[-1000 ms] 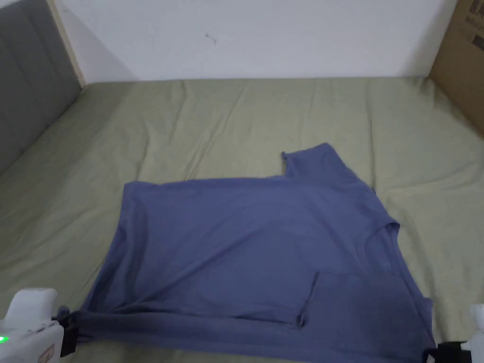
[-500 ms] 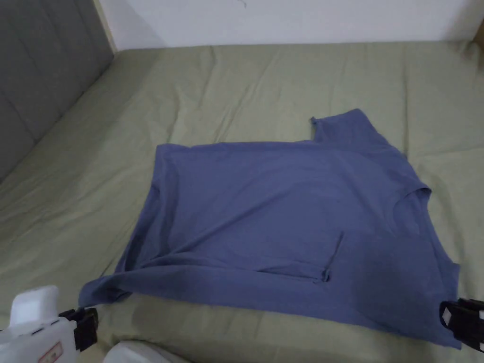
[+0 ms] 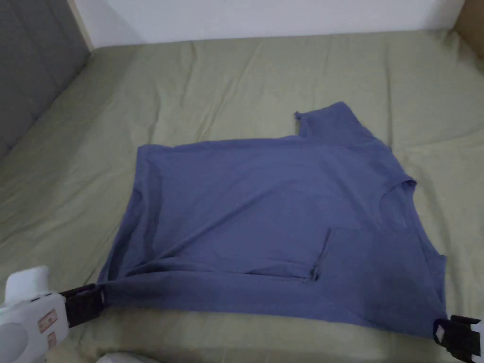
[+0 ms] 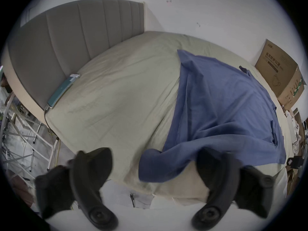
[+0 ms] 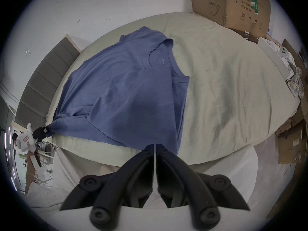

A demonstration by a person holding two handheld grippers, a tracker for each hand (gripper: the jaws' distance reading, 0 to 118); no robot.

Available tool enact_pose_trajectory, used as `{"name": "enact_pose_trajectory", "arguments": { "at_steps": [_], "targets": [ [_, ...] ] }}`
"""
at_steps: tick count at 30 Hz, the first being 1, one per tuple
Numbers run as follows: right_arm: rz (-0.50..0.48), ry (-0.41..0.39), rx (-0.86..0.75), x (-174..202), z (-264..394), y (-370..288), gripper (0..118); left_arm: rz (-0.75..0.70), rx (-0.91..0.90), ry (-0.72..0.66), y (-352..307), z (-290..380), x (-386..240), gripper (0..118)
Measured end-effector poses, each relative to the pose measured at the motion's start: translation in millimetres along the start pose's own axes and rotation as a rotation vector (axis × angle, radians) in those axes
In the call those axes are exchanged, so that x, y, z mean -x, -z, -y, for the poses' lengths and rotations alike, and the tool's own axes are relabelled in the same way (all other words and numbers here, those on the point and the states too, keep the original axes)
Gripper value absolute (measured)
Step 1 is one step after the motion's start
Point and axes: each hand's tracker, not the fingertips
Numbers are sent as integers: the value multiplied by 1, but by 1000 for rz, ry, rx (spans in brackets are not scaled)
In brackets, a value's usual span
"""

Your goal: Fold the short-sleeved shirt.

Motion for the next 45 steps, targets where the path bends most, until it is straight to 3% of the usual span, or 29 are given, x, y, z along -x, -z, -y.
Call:
{"name": "enact_pose_trajectory", "arguments": {
  "at_steps": [2, 3, 4, 5, 6, 7, 9, 13, 14, 15, 16, 17, 20, 27, 34, 36, 37, 38, 39, 40, 41, 42, 43, 45],
  "targets": [
    [4, 14, 10, -2, 1, 3, 3, 20, 32, -19, 0, 6, -10, 31],
    [2, 17, 17, -3, 2, 6, 7, 50, 42, -36, -1, 8, -14, 19],
    [7, 17, 29, -4, 3, 9, 20, 112, 27, -61, -2, 11, -19, 16],
    [19, -15, 48, -2, 4, 12, 58, 61, 26, -45, -7, 11, -26, 12],
    [39, -79, 76, 2, 6, 16, 82, 28, 14, -16, 0, 10, -20, 8],
    [56, -122, 85, 6, 7, 19, 90, 57, 13, 1, 0, 9, -19, 8],
    [57, -182, 79, 7, 6, 28, 90, 40, 19, 22, -1, 5, -21, 8],
    [59, -111, 90, 0, -6, 42, 86, 57, 24, 17, 1, 1, -10, 8],
    [63, -82, 91, -4, -9, 46, 66, 59, 27, 10, -6, 3, -17, 8],
    [72, -54, 90, -6, -12, 49, 29, 60, 28, 6, -10, 5, -22, 8],
    [25, -21, 84, -8, -14, 51, 10, 61, 30, 8, -11, 6, -24, 8],
    [-3, -11, 112, -9, -15, 52, 10, 55, 30, 15, -13, 7, -27, 8],
    [31, -102, 94, -7, -15, 46, 9, 41, 30, 46, -16, 3, -29, 8],
    [-37, -20, 10, -8, -42, 6, 9, 20, 23, 100, -32, -25, -35, 8],
    [-25, -47, -18, -3, -128, 28, 9, 17, 23, 121, 3, -97, -44, 9],
    [-38, 19, 26, -4, -156, 51, 9, 40, 32, 106, 25, -119, -48, 19],
    [-44, 46, 46, -7, -169, 65, 11, 37, 41, 102, 39, -128, -51, 38],
    [-32, 55, 71, -9, -177, 77, 11, 23, 54, 95, 48, -134, -54, 38],
    [-1, 43, 105, -10, -185, 88, 14, -20, 85, 95, 58, -139, -56, 46],
    [47, 38, 113, -10, -190, 94, 23, -59, 136, 100, 65, -141, -56, 64],
    [71, 23, 101, -10, -193, 95, 56, -65, 155, 100, 68, -142, -55, 100],
    [75, 13, 82, -11, -193, 93, 80, -46, 130, 100, 63, -139, -53, 114],
    [75, 11, 57, -13, -192, 88, 93, -22, 94, 91, 55, -134, -49, 113],
    [61, 28, -7, -18, -186, 71, 96, 2, 86, 68, 44, -124, -42, 110]
  ]
}}
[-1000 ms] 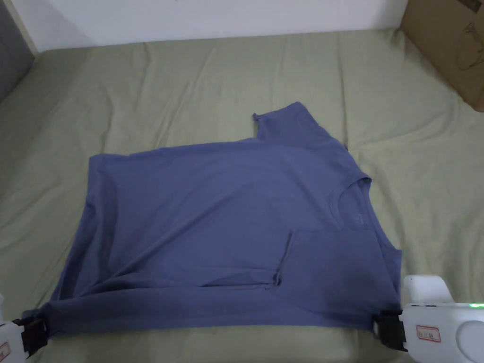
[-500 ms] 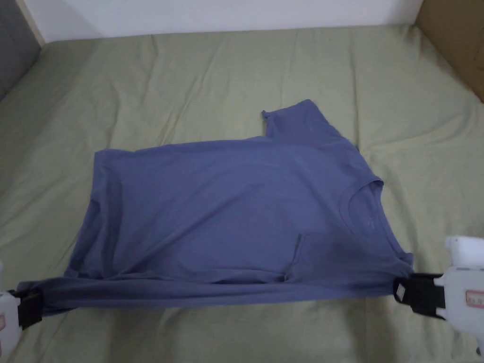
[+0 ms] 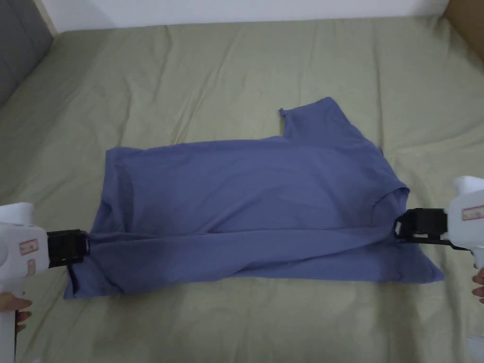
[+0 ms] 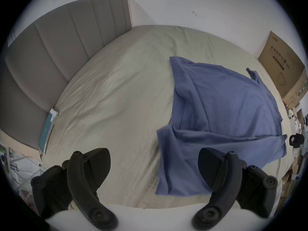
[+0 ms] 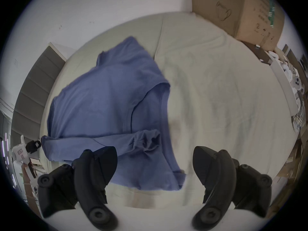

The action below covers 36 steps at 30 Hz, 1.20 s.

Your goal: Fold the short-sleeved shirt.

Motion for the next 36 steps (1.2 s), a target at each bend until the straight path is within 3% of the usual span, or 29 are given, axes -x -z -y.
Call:
{"name": "enact_pose_trajectory", "arguments": {
  "at_steps": [3, 4, 5, 6, 7, 8, 10, 13, 14, 15, 16, 17, 18, 21, 24, 26, 27, 28, 29, 30, 31, 34, 36],
  "targets": [
    [-3, 18, 0, -10, 18, -24, 96, 49, -18, -46, -22, 30, 11, 107],
    [-32, 28, -33, -12, 29, -33, 94, 84, -46, -73, -32, 44, 13, 99],
    [-65, 28, -65, -13, 40, -40, 87, 125, -88, -87, -39, 56, 17, 67],
    [-102, 33, -82, -15, 54, -47, 71, 133, -140, -99, -46, 72, 18, 32],
    [-112, 65, -82, -15, 68, -51, 43, 110, -171, -94, -51, 86, 16, 3],
    [-112, 111, -86, -16, 79, -51, 11, 59, -168, -74, -53, 97, 12, 2],
    [-104, 198, -34, -19, 101, -48, 9, 61, -144, -76, -54, 114, 10, 2],
    [-99, 147, -17, -9, 118, -45, 7, 102, -95, -102, -44, 117, 8, 2],
    [-102, 126, -13, -6, 119, -45, 7, 92, -100, -94, -41, 114, 6, 8],
    [-97, 119, -18, -3, 118, -46, 7, 83, -107, -73, -38, 109, 4, 26],
    [-98, 114, -21, 0, 116, -47, 7, 56, -123, -57, -36, 102, 1, 58],
    [-104, 107, -28, 2, 115, -48, 7, 46, -125, -59, -31, 95, 0, 106],
    [-108, 107, -37, 4, 114, -49, 7, 52, -117, -64, -22, 86, 0, 118],
    [-112, 112, -47, 3, 108, -45, 7, 95, -134, -112, -1, 70, -1, 106],
    [-115, 119, -48, 4, 108, -39, 7, 61, -3, -140, 32, 66, -5, 98],
    [-100, 123, -52, 6, 109, -34, 11, -6, -17, -118, 42, 77, -9, 85],
    [-96, 125, -59, 5, 108, -31, 22, 7, -40, -111, 36, 74, -13, 85],
    [-87, 127, -66, 4, 106, -27, 40, 6, -32, -113, 31, 67, -14, 81],
    [-77, 130, -66, 3, 102, -24, 70, -5, -29, -117, 28, 69, -13, 68],
    [-69, 128, -69, 2, 97, -18, 86, -13, -25, -125, 26, 65, -12, 58],
    [-56, 117, -79, 0, 91, -10, 93, -3, -18, -129, 25, 60, -11, 47],
    [13, 70, -51, -5, 74, 19, 94, 25, -15, -135, 16, 56, -18, 17],
    [-26, 131, 96, -10, 64, 42, 82, 23, -13, -125, 14, 50, -27, 12]
  ]
}}
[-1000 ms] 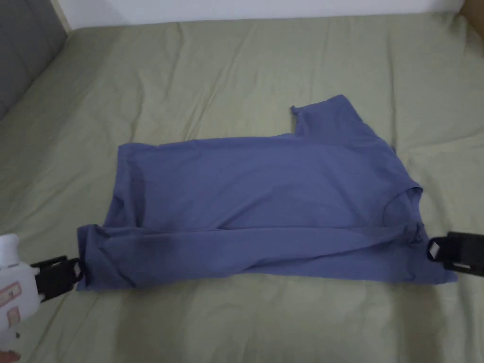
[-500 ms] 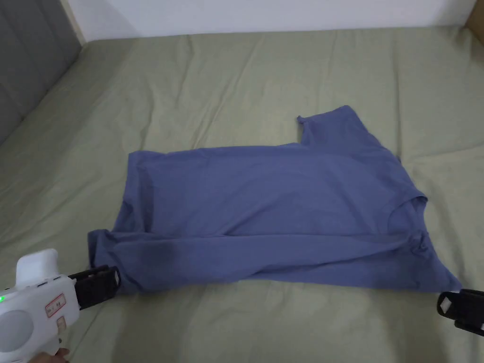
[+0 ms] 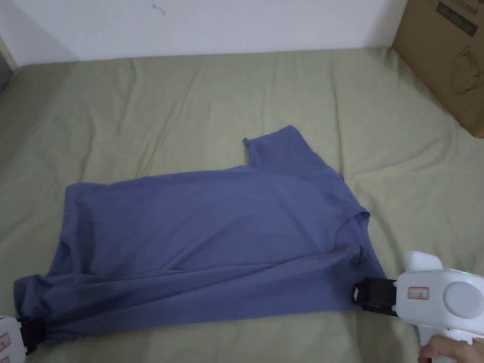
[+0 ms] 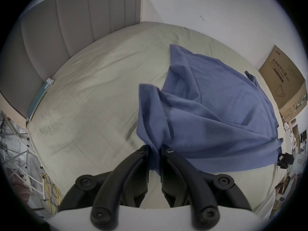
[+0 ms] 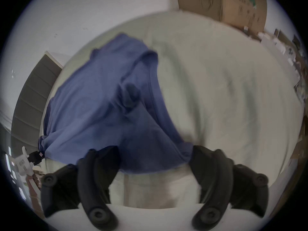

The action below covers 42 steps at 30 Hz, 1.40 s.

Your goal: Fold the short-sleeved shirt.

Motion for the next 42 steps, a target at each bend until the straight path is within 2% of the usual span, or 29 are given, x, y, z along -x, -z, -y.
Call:
{"name": "enact_pose_trajectory", "arguments": {
  "at_steps": [1, 2, 3, 4, 5, 6, 8, 10, 17, 19, 21, 28, 29, 30, 31, 32, 33, 34, 36, 37, 38, 39, 40, 41, 42],
  "targets": [
    [39, 40, 7, 1, -1, 1, 75, -5, -5, 9, -2, 1, -1, 12],
    [53, -16, -32, 5, -3, -6, 64, -4, -8, 21, -5, -1, -2, 12],
    [33, -119, -16, 5, -6, -9, 48, -7, -7, 33, -7, -2, -4, 12],
    [68, -169, -16, 7, -7, -12, 33, -6, -8, 38, -9, -3, -4, 12],
    [56, -184, -4, 9, -9, -14, 18, -1, -5, 48, -8, -3, 0, 12],
    [28, -171, 18, 11, -12, -14, 15, -3, -1, 57, -9, -4, 0, 12],
    [50, -174, 11, 15, -14, -15, 12, 1, 1, 61, -12, -6, 0, 12],
    [44, -137, 11, 13, -14, -18, 11, 14, 5, 46, -10, -7, 10, 12],
    [-107, -29, -42, 0, -8, -66, 11, 51, -1, 50, -39, -1, 13, 12],
    [-102, -39, -36, -2, 2, -82, 11, 32, -1, 67, -54, 5, 12, 12],
    [-72, -107, -32, -8, 17, -94, 11, 19, -11, 76, -70, 19, 16, 12],
    [-67, -63, 18, -31, 71, -95, 11, 27, 46, 56, -78, 72, 40, 13],
    [-56, -55, 14, -31, 78, -89, 13, 42, 50, 30, -76, 77, 42, 24],
    [-35, -55, 12, -30, 82, -86, 24, 35, 77, 17, -76, 80, 42, 48],
    [13, -61, 9, -29, 84, -84, 48, 2, 116, 25, -77, 80, 42, 76],
    [69, -83, 7, -26, 86, -84, 78, 16, 100, 31, -80, 82, 43, 100],
    [76, -112, -13, -24, 87, -88, 83, 27, 88, 36, -85, 82, 45, 107],
    [62, -134, -35, -22, 86, -94, 83, 40, 62, 30, -91, 80, 45, 108],
    [48, -142, -64, -15, 79, -106, 83, 73, 15, -7, -102, 72, 46, 106],
    [41, -145, -78, -11, 74, -110, 82, 84, 16, -27, -106, 66, 44, 99],
    [-5, -140, -119, -7, 69, -116, 78, 123, -14, -47, -111, 60, 42, 78],
    [-46, -132, -157, -4, 62, -122, 65, 156, -46, -59, -115, 53, 38, 51],
    [-64, -131, -178, 1, 58, -125, 40, 170, -60, -63, -115, 49, 33, 27],
    [-59, -133, -187, 7, 51, -126, 3, 175, -73, -46, -115, 42, 25, 9],
    [-52, -135, -185, 14, 46, -124, 2, 175, -86, -27, -113, 37, 17, 6]
  ]
}}
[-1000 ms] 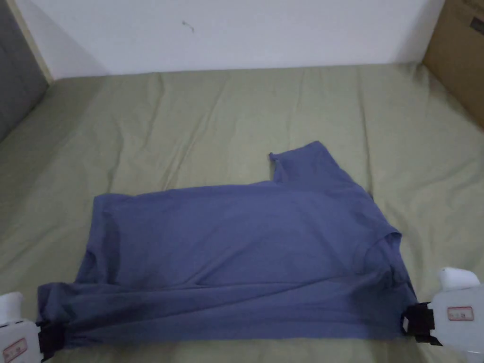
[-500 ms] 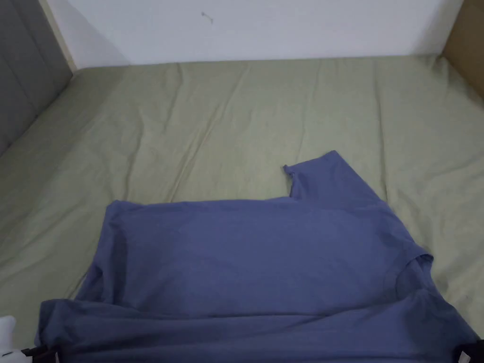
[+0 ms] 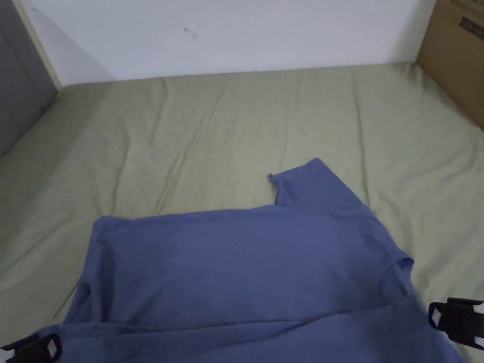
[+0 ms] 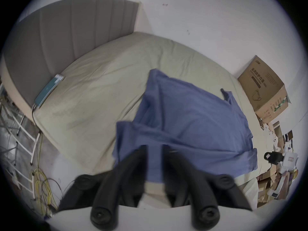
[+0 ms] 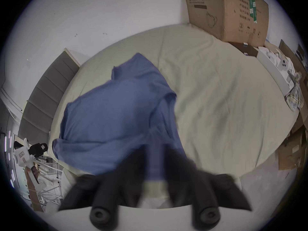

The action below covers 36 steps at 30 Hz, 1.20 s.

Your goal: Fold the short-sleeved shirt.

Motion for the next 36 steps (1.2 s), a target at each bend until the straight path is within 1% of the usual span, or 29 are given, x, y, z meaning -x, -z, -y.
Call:
{"name": "enact_pose_trajectory", "arguments": {
  "at_steps": [1, 2, 3, 4, 5, 7, 10, 12, 14, 15, 16, 17, 18, 20, 21, 23, 24, 25, 26, 27, 28, 29, 30, 31, 32, 33, 34, 35, 36],
  "targets": [
    [-7, -6, -1, 2, -5, 5, 1, -16, 5, 9, 5, -3, -7, 0],
    [-45, -14, 32, 5, -11, 13, 0, -23, 11, 37, 11, -6, -13, 0],
    [-58, -16, 41, 9, -12, 21, 0, -29, 12, 51, 16, -7, -21, 0],
    [-63, -16, 42, 12, -12, 26, 0, -14, 13, 48, 20, -8, -24, 0],
    [-74, -22, 71, 13, -14, 36, 0, 29, 19, 52, 26, -9, -25, 0],
    [-81, -19, 81, 14, -21, 48, 0, 45, 70, 42, 39, -13, -25, 0],
    [-99, -16, 77, 13, -49, 63, 0, -27, 81, 77, 54, -21, -26, 0],
    [-90, -40, 29, 12, -82, 74, 0, -31, 79, 82, 62, -33, -30, 0],
    [-50, -56, -23, 11, -120, 92, 1, -30, 77, 79, 69, -45, -29, 0],
    [-22, -82, -43, 10, -140, 106, 9, -31, 74, 76, 74, -53, -32, 0],
    [9, -101, -53, 9, -156, 121, 33, -35, 72, 76, 79, -57, -33, 0],
    [39, -128, -35, 7, -175, 143, 77, -49, 75, 76, 86, -62, -34, 0],
    [64, -146, 15, 6, -189, 164, 90, -61, 77, 76, 91, -66, -35, 0],
    [49, -140, 83, 1, -207, 203, 90, -72, 90, 84, 100, -70, -40, 0],
    [52, -117, 145, -1, -211, 224, 90, -70, 95, 88, 103, -70, -40, 0],
    [67, -106, 233, -5, -211, 256, 89, -65, 109, 98, 109, -70, -41, 0],
    [93, -110, 254, -4, -206, 263, 89, -64, 118, 100, 111, -70, -40, 0],
    [91, -145, 211, 1, -202, 261, 88, -64, 123, 99, 113, -70, -39, 0],
    [110, -151, 190, 6, -203, 252, 77, -67, 129, 94, 115, -69, -37, 3],
    [116, -135, 188, 11, -204, 244, 62, -68, 129, 90, 116, -70, -34, 14],
    [120, -138, 173, 15, -204, 239, 42, -67, 125, 86, 116, -69, -31, 28],
    [125, -163, 173, 19, -203, 236, 26, -71, 111, 67, 117, -69, -27, 56],
    [127, -183, 182, 20, -203, 238, 20, -66, 101, 37, 120, -71, -23, 78],
    [116, -173, 185, 19, -203, 238, 11, -58, 107, 14, 122, -74, -19, 95],
    [96, -137, 191, 17, -205, 237, 3, -59, 121, -23, 126, -79, -15, 105],
    [-22, -59, 203, 17, -206, 233, 3, -59, 118, -60, 130, -86, -11, 106],
    [32, -42, 186, 20, -206, 229, 3, -40, 103, -60, 133, -93, -9, 106],
    [57, -80, 177, 24, -207, 226, 3, -26, 91, -60, 139, -102, -6, 106],
    [60, -110, 160, 25, -206, 224, 3, -34, 93, -64, 150, -113, -2, 106]
  ]
}}
